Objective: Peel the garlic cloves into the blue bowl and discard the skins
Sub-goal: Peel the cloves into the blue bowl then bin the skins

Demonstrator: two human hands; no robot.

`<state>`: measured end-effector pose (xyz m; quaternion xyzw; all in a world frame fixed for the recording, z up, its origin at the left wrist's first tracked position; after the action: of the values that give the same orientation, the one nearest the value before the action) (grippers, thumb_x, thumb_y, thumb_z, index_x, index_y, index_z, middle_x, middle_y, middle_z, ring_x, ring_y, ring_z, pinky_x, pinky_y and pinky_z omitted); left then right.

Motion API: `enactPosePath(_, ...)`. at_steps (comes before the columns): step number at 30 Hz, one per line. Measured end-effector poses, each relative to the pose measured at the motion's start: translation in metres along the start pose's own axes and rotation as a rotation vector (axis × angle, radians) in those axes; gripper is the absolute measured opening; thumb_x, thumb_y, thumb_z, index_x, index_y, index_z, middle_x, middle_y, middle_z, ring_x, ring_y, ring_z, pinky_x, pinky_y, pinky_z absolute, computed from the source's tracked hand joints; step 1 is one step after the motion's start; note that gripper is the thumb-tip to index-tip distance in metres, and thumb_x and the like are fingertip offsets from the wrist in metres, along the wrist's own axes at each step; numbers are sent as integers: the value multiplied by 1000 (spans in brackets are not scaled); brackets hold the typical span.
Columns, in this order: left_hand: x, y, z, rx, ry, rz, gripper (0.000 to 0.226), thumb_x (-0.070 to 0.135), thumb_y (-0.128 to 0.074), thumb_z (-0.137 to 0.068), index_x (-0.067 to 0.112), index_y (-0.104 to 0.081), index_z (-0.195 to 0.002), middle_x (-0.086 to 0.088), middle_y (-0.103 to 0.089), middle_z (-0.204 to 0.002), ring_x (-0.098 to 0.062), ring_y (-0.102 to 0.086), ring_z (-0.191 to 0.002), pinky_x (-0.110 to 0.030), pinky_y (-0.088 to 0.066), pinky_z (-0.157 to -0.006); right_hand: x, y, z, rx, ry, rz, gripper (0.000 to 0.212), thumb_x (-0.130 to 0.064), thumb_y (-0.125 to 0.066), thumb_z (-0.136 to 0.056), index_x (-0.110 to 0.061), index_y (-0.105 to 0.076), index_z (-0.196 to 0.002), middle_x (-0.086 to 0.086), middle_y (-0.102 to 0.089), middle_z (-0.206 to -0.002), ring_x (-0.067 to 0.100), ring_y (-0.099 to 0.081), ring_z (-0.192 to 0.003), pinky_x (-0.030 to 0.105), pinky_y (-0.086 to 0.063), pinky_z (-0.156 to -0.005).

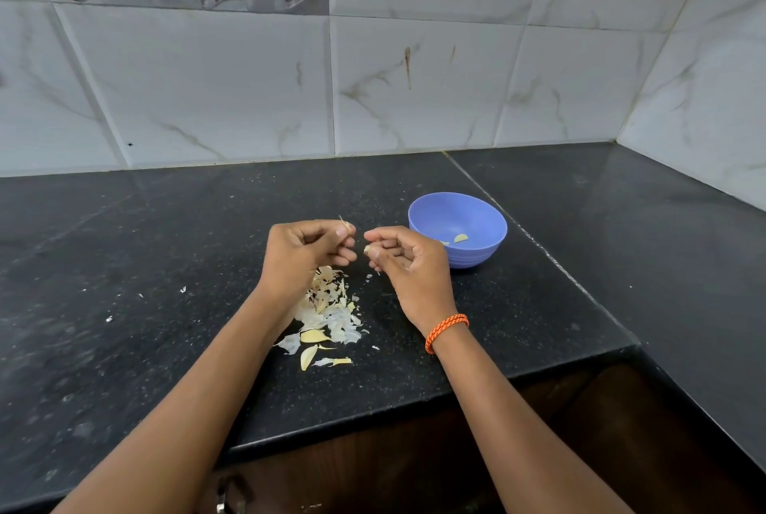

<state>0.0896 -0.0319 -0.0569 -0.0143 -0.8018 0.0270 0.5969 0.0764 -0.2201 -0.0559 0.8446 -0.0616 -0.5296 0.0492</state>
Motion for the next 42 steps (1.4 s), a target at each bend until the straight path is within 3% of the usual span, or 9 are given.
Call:
enactPosePath(2,1,5,-1,30,2,1,14,5,-71,-101,-5,-80,-105,-27,-77,-93,-27,-76,-74,-32,-67,-75,0,-1,0,-4,2,-1,20,-1,-73,-97,-9,-80,-113,2,-78,-95,12,-74,-78,25,-62,-75)
enactPosePath(5,0,-6,2,-55,21,-55,11,8,-77,-97,-1,-81,-101,-22,-79,-89,-28,-77,-73,-31,-67,-70,2,0,-1,-1,-21,-35,23,0,-63,-101,-11,-81,-109,5,-74,-97,14,-68,-73,26,-58,-69)
enactPosePath(9,3,-14,3,-114,-3,-166,11,11,-82,-93,2,-81,-98,-17,-80,-85,-32,-79,-76,-35,-67,-72,11,2,-2,5,-106,-55,17,-5,-60,-104,-8,-77,-100,11,-70,-76,19,-62,-61,33,-55,-62)
enactPosePath(12,7,-16,4,-122,-37,-213,12,11,-84,-91,2,-80,-97,-15,-80,-84,-32,-80,-78,-36,-68,-74,10,-3,-1,-38,-95,-51,10,-8,-66,-104,-7,-75,-107,5,-76,-80,19,-63,-61,34,-54,-56)
enactPosePath(18,12,-11,4,-84,-91,-271,10,11,-86,-89,4,-81,-95,-10,-81,-82,-27,-81,-76,-32,-67,-73,5,-6,0,-51,-35,-5,21,-7,-68,-103,-13,-73,-123,3,-79,-88,18,-67,-63,33,-53,-52)
enactPosePath(28,13,-11,5,-96,-72,-276,15,11,-89,-85,1,-79,-92,-11,-81,-81,-30,-81,-76,-37,-68,-74,3,-5,1,-41,-22,48,8,-7,-66,-103,-9,-74,-101,3,-79,-85,18,-68,-62,30,-55,-54)
enactPosePath(35,7,-16,8,-101,-41,-214,9,6,-83,-91,2,-83,-99,-11,-82,-85,-30,-81,-81,-39,-69,-78,0,-4,-2,11,55,236,7,-13,-69,-99,-13,-75,-94,-2,-75,-77,13,-70,-66,33,-62,-62)
enactPosePath(38,5,-20,8,-124,-22,-163,10,4,-80,-93,0,-83,-102,-13,-82,-89,-29,-81,-84,-34,-68,-79,-4,-3,-1,31,74,262,8,-12,-71,-97,-12,-74,-89,-4,-70,-69,11,-64,-61,25,-55,-58)
enactPosePath(42,3,-18,6,-89,3,-90,10,1,-77,-96,-4,-82,-103,-19,-81,-89,-28,-80,-80,-31,-67,-76,-5,-4,0,22,78,255,10,-11,-72,-94,-11,-72,-84,2,-66,-66,12,-54,-56,29,-50,-56)
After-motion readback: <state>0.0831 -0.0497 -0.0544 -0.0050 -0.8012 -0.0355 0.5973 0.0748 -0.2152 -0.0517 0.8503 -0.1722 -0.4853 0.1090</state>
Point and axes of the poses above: each hand's wrist, its own z-axis away from the middle knuckle, its own y-axis out of the back of the hand, x = y × z, the point moved 8 cm from there along -z, towards the middle knuckle
